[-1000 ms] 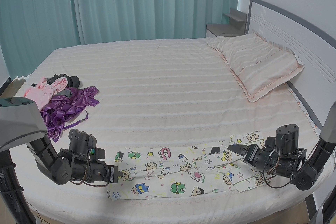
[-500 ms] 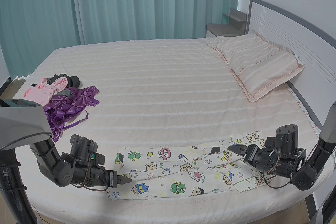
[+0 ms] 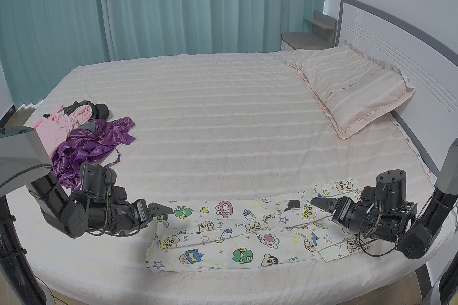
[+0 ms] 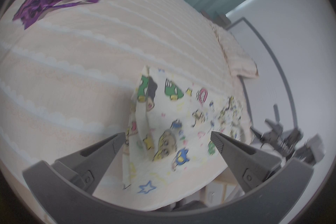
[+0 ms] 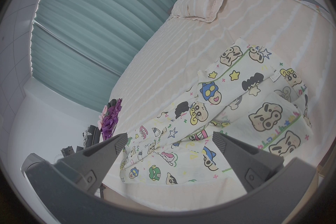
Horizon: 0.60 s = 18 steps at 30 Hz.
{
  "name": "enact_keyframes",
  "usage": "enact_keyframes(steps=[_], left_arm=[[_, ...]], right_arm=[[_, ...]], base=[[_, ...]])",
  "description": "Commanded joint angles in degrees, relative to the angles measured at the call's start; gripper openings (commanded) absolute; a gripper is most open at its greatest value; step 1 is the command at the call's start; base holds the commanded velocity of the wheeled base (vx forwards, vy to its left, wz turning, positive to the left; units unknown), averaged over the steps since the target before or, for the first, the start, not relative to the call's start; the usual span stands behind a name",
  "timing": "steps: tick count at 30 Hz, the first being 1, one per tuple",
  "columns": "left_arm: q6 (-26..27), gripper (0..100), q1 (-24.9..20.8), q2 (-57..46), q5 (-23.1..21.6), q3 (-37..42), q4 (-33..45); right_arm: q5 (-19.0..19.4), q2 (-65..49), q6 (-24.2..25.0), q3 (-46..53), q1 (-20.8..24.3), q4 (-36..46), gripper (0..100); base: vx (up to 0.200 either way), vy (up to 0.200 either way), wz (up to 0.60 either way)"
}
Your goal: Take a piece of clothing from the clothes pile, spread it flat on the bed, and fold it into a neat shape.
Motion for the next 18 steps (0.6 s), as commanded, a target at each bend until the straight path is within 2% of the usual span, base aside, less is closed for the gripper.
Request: enact_keyframes(steps=[1, 3, 8, 11, 18], left_arm=[[-1.48, 100, -2.07, 6.26, 4.47, -4.25, -0.09], [-2.01, 100, -3.04, 8.19, 6.23, -5.3, -0.09], [-1.48, 100, -4.35, 9.25, 7.02, -4.86, -2.02], [-1.65, 100, -6.38, 9.6, 9.57, -4.16, -4.92], [-1.74, 100, -7.34, 10.48, 9.74, -4.16, -5.62]], right_arm=[[-0.01, 0.02, 0.0, 0.01, 0.02, -0.05, 100], [-0.01, 0.02, 0.0, 0.01, 0.02, -0.05, 100], [-0.01, 0.02, 0.0, 0.01, 0.02, -0.05, 100], [0.08, 0.11, 0.0, 0.01, 0.02, -0.05, 100], [0.08, 0.11, 0.0, 0.01, 0.02, -0.05, 100]], base=[[0.0, 0.0, 0.0], [0.0, 0.0, 0.0], [0.0, 0.0, 0.0], [0.0, 0.0, 0.0], [0.0, 0.0, 0.0]])
